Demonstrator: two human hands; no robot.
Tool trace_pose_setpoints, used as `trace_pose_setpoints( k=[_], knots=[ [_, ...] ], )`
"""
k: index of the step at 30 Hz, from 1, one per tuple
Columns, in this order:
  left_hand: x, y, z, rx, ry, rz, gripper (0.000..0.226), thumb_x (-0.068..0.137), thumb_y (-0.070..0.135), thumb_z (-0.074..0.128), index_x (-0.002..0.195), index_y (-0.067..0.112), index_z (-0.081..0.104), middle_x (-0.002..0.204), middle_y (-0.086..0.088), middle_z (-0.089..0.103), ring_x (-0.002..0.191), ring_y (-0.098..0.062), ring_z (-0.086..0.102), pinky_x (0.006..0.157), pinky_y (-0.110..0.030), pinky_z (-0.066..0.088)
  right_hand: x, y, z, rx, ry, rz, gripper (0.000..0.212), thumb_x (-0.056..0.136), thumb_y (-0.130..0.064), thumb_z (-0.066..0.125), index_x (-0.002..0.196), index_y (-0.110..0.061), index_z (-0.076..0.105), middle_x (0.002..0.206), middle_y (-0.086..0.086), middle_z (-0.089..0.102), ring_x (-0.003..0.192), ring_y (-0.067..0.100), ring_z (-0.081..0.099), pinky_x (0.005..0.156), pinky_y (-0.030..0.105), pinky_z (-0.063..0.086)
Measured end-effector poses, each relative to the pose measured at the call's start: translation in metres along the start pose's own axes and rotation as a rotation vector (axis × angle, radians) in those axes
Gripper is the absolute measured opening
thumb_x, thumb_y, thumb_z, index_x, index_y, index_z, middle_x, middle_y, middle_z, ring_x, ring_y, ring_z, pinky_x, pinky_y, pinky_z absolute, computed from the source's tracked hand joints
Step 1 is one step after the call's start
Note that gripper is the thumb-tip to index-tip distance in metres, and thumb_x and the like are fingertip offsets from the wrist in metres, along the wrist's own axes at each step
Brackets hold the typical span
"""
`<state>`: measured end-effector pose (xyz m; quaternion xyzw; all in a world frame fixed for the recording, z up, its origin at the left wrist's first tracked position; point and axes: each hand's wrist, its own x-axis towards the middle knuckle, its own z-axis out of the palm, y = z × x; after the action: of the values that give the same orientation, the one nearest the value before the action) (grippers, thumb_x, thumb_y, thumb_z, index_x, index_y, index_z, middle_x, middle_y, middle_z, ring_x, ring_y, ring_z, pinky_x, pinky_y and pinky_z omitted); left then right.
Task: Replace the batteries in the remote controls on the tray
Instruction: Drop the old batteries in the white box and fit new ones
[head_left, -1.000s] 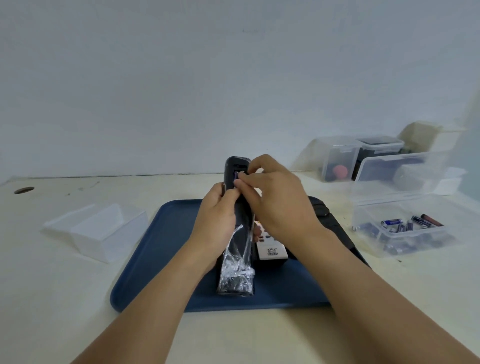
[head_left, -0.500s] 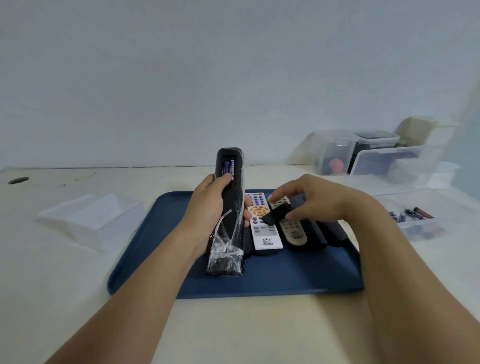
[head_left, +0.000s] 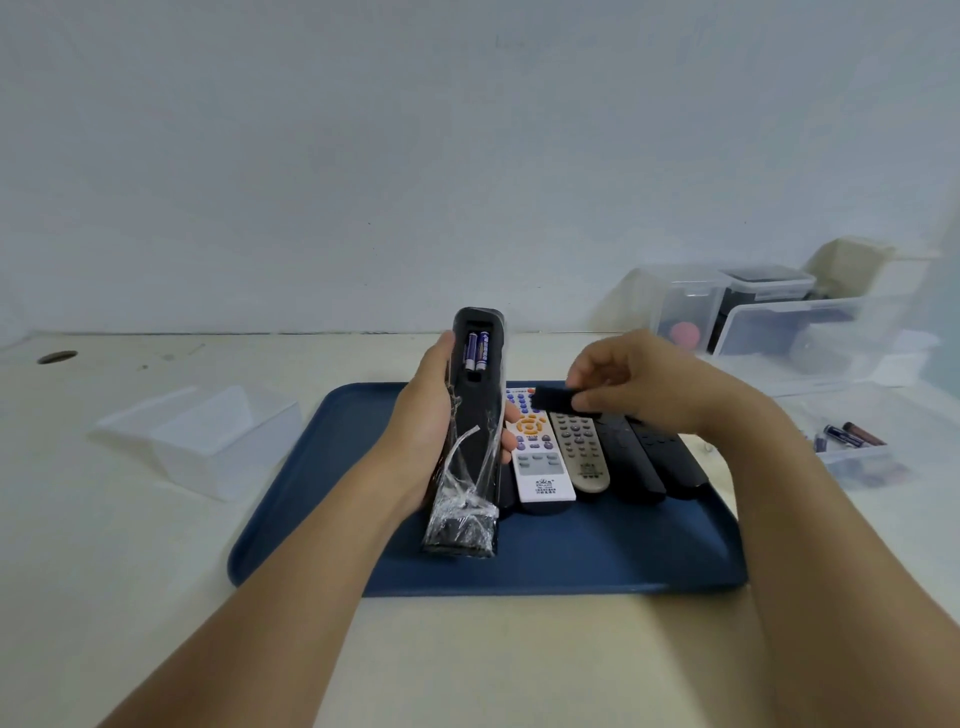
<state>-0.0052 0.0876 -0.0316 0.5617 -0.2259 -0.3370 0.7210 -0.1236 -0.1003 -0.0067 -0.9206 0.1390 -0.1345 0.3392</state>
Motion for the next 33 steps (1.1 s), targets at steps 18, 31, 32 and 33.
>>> trace_pose_setpoints(
  k=[18, 31, 32, 33],
  knots=[
    [0.004, -0.015, 0.003, 0.362, -0.059, 0.304, 0.06, 0.079, 0.042, 0.076, 0.129, 0.034, 0.044, 0.105, 0.014, 0.073, 0.104, -0.009, 0.072, 0.095, -0.042, 0.057, 0.003, -0.045, 0.039, 0.9, 0.142, 0.123, 0.032, 0.089, -0.014, 0.072, 0.098, 0.016, 0.066, 0.091, 0.024, 0.074, 0.074, 0.025, 0.071, 0.067, 0.027, 0.059],
    [-0.001, -0.014, 0.007, 0.314, -0.078, 0.362, 0.039, 0.097, 0.027, 0.065, 0.127, 0.02, 0.042, 0.092, 0.006, 0.074, 0.09, -0.001, 0.072, 0.075, -0.021, 0.057, 0.004, -0.049, 0.043, 1.159, 0.058, 0.253, 0.021, 0.078, -0.02, 0.076, 0.088, -0.003, 0.069, 0.076, 0.006, 0.07, 0.059, 0.008, 0.061, 0.051, 0.014, 0.051],
    [-0.002, -0.013, 0.008, 0.308, -0.073, 0.366, 0.039, 0.097, 0.026, 0.064, 0.128, 0.018, 0.042, 0.093, 0.008, 0.073, 0.089, 0.001, 0.072, 0.073, -0.018, 0.056, 0.004, -0.049, 0.044, 1.175, 0.058, 0.251, 0.028, 0.073, -0.022, 0.077, 0.092, -0.003, 0.069, 0.078, 0.006, 0.07, 0.059, 0.007, 0.062, 0.051, 0.014, 0.05],
    [-0.002, -0.013, 0.009, 0.307, -0.07, 0.371, 0.038, 0.098, 0.024, 0.063, 0.128, 0.018, 0.041, 0.091, 0.011, 0.073, 0.088, 0.004, 0.071, 0.072, -0.016, 0.055, 0.004, -0.049, 0.044, 1.187, 0.058, 0.251, 0.033, 0.07, -0.023, 0.078, 0.094, -0.003, 0.069, 0.079, 0.006, 0.07, 0.059, 0.007, 0.062, 0.05, 0.014, 0.05]
  ],
)
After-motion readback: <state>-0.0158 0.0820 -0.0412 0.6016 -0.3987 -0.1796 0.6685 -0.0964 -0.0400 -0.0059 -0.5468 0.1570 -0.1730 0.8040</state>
